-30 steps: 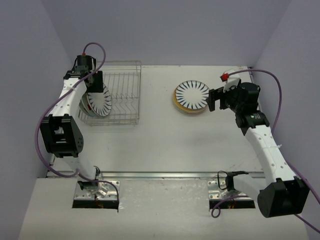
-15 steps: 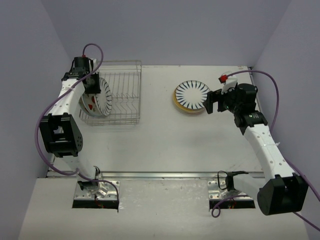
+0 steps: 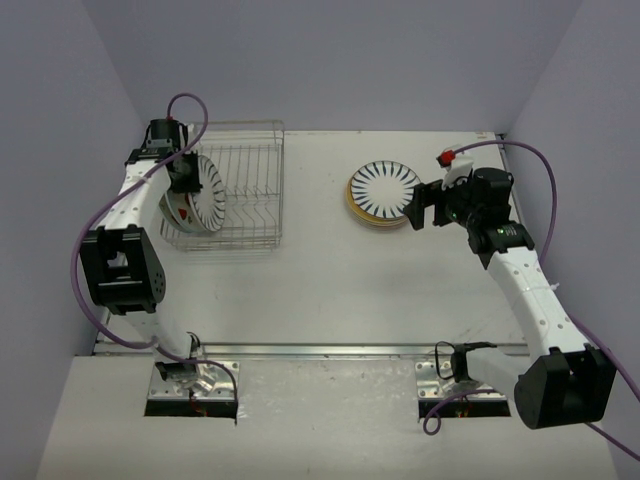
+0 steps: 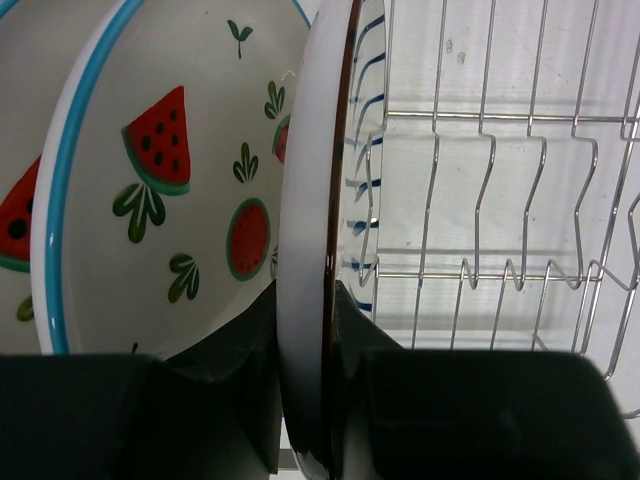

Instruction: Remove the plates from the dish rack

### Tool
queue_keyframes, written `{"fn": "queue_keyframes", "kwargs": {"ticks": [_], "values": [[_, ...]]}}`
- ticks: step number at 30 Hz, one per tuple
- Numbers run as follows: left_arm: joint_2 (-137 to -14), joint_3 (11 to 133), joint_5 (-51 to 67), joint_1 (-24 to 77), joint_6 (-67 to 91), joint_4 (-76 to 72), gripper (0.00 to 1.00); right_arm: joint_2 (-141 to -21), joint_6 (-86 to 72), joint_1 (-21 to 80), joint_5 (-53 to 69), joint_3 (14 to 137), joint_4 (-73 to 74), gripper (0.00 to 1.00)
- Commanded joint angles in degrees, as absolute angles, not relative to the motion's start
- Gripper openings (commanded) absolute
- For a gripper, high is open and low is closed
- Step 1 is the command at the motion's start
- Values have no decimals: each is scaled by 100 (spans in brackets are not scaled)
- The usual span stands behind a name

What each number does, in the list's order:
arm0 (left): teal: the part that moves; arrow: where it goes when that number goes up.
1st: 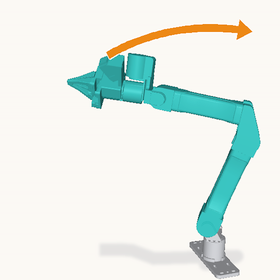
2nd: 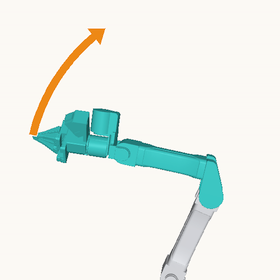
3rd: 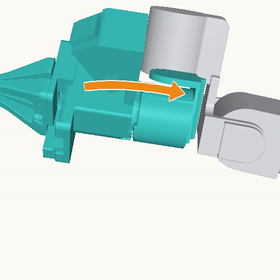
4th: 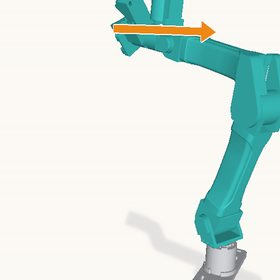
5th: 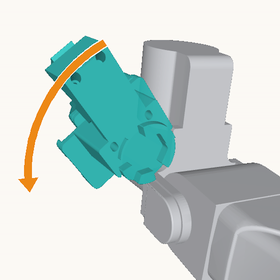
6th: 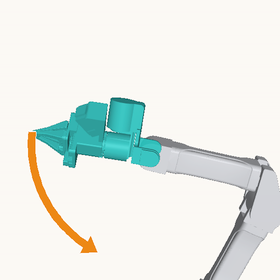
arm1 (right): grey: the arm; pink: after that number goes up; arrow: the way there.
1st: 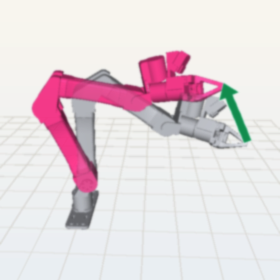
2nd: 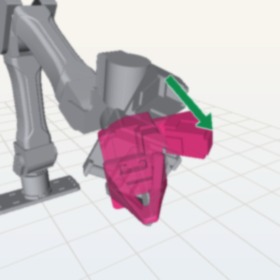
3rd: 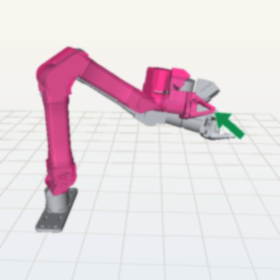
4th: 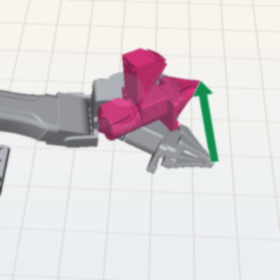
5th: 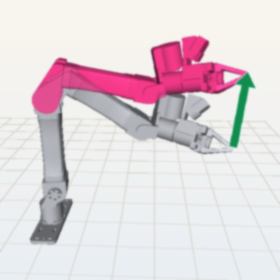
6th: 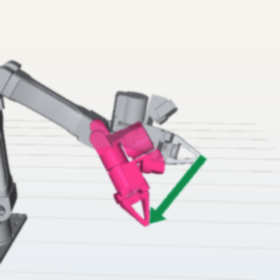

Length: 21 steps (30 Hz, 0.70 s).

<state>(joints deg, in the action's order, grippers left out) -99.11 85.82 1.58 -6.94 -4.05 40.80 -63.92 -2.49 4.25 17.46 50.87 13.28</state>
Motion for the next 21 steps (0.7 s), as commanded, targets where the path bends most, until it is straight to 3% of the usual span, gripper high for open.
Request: {"fn": "queue_keyframes", "kwargs": {"ticks": [1,14,21], "values": [[-9588,9000,513,-624,-288,4052,0,-6381,-446,421,1936,5247,1247,99],[-9071,11157,650,-615,-554,4680,0,-6407,-936,422,1942,5361,1283,99],[-8031,10154,3489,-615,-244,4294,0,-6569,-1619,422,3233,5368,892,99]]}}
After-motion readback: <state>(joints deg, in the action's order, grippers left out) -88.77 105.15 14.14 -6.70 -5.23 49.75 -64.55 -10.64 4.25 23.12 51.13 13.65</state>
